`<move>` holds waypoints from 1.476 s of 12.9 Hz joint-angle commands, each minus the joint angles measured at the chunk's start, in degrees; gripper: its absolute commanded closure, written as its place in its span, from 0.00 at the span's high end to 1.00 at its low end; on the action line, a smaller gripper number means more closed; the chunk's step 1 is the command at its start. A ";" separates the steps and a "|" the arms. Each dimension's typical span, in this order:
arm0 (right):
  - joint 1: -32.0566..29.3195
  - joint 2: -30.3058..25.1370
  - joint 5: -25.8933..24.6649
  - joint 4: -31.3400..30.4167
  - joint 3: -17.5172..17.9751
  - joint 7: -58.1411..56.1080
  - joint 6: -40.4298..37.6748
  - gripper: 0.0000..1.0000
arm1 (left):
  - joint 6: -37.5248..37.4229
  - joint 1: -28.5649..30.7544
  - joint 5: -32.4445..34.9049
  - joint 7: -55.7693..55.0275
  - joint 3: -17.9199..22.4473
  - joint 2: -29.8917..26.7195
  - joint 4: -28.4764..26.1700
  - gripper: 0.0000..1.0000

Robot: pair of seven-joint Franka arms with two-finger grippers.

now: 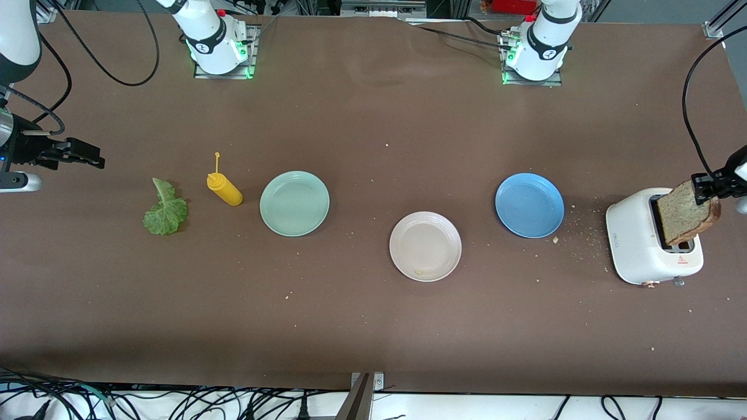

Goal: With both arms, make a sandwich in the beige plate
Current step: 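Lift the bread slice out with the left gripper toward the beige plate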

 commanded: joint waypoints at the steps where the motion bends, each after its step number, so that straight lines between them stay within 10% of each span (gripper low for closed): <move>1: -0.40 0.28 1.02 1.32 0.16 0.32 -1.31 1.00 | -2.93 0.21 0.25 -0.17 -2.94 0.74 3.05 0.00; 10: -0.40 0.28 1.02 1.32 0.16 0.32 -1.31 1.00 | -2.75 -10.06 -17.23 -25.54 -6.73 4.07 3.58 0.00; 19: -0.40 0.28 1.02 1.32 0.16 0.32 -1.31 1.00 | 1.27 -14.72 -39.92 -25.39 -6.73 15.23 5.52 0.00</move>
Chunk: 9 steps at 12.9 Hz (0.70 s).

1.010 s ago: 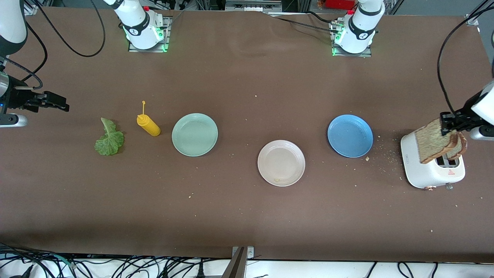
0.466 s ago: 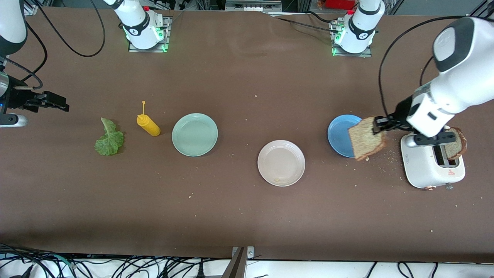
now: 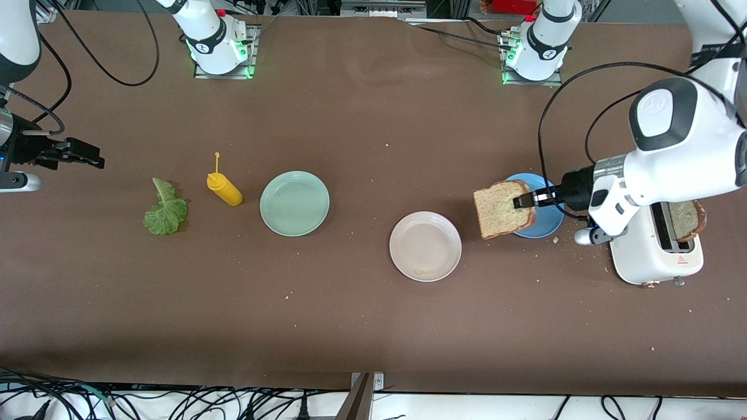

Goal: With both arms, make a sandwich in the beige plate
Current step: 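Lift the bread slice out with the left gripper toward the beige plate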

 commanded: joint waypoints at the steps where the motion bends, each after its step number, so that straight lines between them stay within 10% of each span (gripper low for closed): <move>1: -0.40 0.26 1.02 1.21 0.16 0.29 -1.25 1.00 | 3.58 -3.20 -2.55 0.14 0.33 3.78 2.18 0.00; 9: -0.40 0.26 1.02 1.12 0.16 0.29 -1.60 1.00 | 13.89 -6.82 -10.26 15.66 0.33 14.77 2.18 0.00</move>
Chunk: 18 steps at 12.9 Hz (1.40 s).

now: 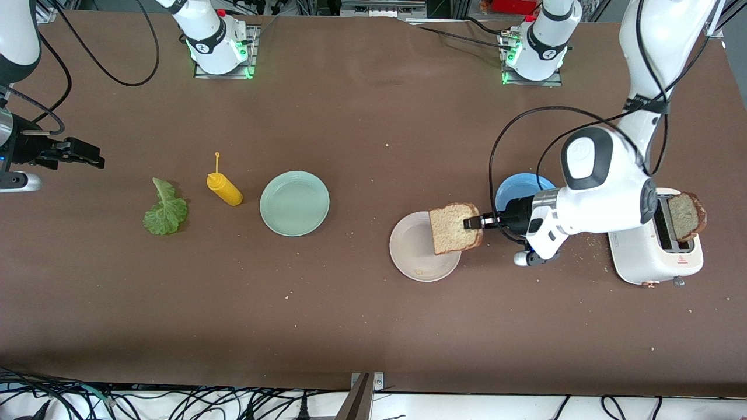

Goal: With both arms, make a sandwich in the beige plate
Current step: 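Lower the bread onto the beige plate and open the left gripper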

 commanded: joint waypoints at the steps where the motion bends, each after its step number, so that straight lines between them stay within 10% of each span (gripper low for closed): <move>1: -0.39 0.23 1.02 1.10 0.16 0.29 -1.28 1.00 | 0.81 -0.56 -5.48 7.85 0.34 4.14 1.99 0.00; 15: -0.39 0.23 1.02 1.18 0.16 0.29 -1.37 1.00 | 8.54 -4.52 -6.02 14.72 0.34 11.80 4.01 0.00; 16: -0.39 0.23 1.02 1.18 0.16 0.29 -1.28 1.00 | 8.54 -4.69 -6.46 14.72 0.34 11.80 4.01 0.10; 18: -0.39 0.23 1.02 1.18 0.16 0.29 -1.37 1.00 | 8.54 -4.96 -7.43 15.07 0.43 12.24 4.09 0.77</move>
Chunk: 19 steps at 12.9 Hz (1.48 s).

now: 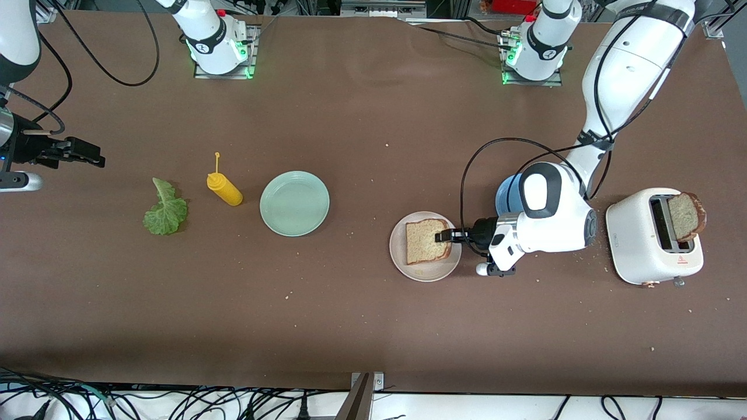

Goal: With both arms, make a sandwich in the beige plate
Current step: 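Lower the bread onto the beige plate and open the left gripper, then withdraw the left gripper back above the toaster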

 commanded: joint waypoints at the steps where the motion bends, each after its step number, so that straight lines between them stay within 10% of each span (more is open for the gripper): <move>1: -0.39 0.23 1.02 1.08 0.16 0.29 -1.06 1.00 | 0.31 -0.56 -2.31 4.12 0.42 1.17 1.59 1.00; 5: -0.39 0.23 1.02 1.17 0.16 0.29 -1.06 1.00 | 0.04 0.41 -1.78 16.87 0.77 0.20 1.59 1.00; 19: -0.39 0.23 1.02 1.17 0.16 0.29 -1.06 1.00 | -14.70 4.19 18.85 10.48 2.88 -12.62 2.64 1.00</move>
